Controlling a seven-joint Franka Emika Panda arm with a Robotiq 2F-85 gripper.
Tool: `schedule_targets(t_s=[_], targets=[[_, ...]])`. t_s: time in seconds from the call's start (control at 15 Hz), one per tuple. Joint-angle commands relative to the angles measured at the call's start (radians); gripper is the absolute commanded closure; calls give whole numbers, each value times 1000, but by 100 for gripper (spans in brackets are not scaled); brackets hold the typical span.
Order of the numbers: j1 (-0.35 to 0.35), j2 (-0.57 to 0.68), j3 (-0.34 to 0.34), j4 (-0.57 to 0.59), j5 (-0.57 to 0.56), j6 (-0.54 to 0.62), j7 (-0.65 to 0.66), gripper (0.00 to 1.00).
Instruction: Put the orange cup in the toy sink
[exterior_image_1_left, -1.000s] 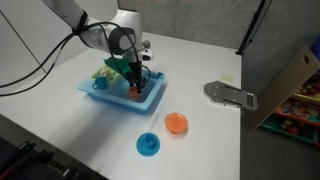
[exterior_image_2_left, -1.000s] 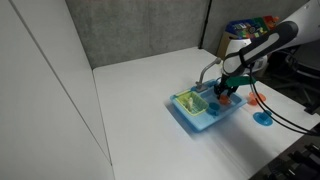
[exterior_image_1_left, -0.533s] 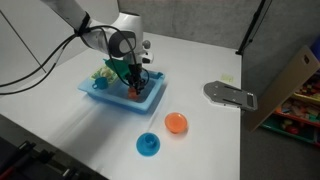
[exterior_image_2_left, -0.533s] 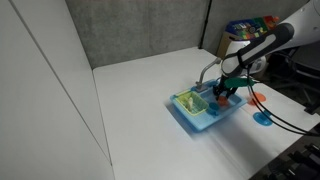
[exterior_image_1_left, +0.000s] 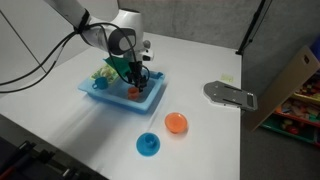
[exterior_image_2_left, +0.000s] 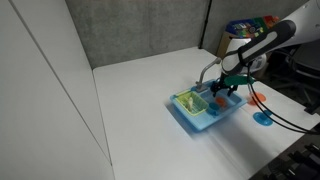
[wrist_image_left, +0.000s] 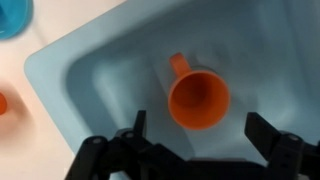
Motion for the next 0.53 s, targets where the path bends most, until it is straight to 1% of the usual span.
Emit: schedule_targets(t_s=[0.0,0.27,0.47], targets=[[-3,-56,0,-22,1,-14,-2,0],[-1,-130,0,-53,-15,-58,-21,0],[4,-209,-1,-92,-43,-122,-49,0]])
